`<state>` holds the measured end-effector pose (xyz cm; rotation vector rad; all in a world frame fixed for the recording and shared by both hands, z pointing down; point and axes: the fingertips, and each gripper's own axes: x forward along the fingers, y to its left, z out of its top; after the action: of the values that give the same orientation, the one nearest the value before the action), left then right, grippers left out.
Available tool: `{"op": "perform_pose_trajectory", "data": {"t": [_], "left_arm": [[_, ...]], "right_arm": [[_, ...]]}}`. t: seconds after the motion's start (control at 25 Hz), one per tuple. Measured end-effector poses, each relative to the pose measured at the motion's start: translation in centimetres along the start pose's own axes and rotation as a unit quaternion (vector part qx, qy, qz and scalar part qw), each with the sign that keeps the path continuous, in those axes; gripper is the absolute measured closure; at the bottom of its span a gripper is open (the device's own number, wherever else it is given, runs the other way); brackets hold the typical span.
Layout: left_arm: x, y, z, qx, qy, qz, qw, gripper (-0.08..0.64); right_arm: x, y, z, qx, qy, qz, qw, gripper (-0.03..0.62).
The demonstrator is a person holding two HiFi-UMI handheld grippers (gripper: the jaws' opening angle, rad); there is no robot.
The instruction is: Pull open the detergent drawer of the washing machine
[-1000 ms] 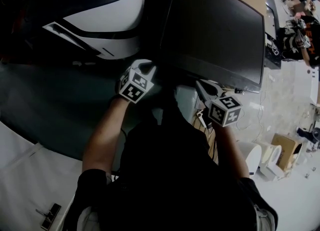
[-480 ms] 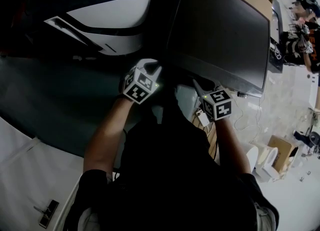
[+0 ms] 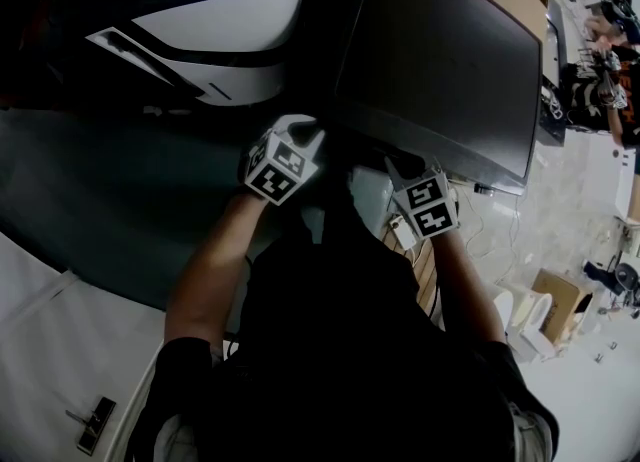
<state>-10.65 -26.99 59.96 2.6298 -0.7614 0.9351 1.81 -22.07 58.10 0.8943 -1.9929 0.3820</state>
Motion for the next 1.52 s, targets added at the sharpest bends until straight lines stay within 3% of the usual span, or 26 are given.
{"op": "perform_pose_trajectory", "data": {"t": [0.24,0.76,0.96,1.12,1.52], "left_arm": [[-0.1,0.0,0.0,-0.004,-0.005,0.006,1.0,0.515],[0.0,0.1,0.0,-0.004,-0.005,0.004,1.0,0.512],[-0.1,0.4,-0.1,0.01,0.006,0.013,0.9998,0.471],[-0.2,-0.2,0.4,0.029,0.009,0.003,0.9995,0.506],[-1.4,-1.7,-1.3,0.021,0.017,-0.008,0.9996,0.506]], "right_arm": [[0.2,0.3,-0.1,-0.038,0.006,-0.012,0.999,0.528],[0.1,0.5,-0.2,-0.043,-0.002,-0.014,0.999,0.526],[0.2,0.7,-0.3,-0.052,-0.001,-0.019,0.998,0.526],[0.1,0.9,-0.5,-0.068,0.004,-0.023,0.997,0.526],[-0.8,2.8,-1.3,-0.052,-0.001,0.002,0.999,0.526]]}}
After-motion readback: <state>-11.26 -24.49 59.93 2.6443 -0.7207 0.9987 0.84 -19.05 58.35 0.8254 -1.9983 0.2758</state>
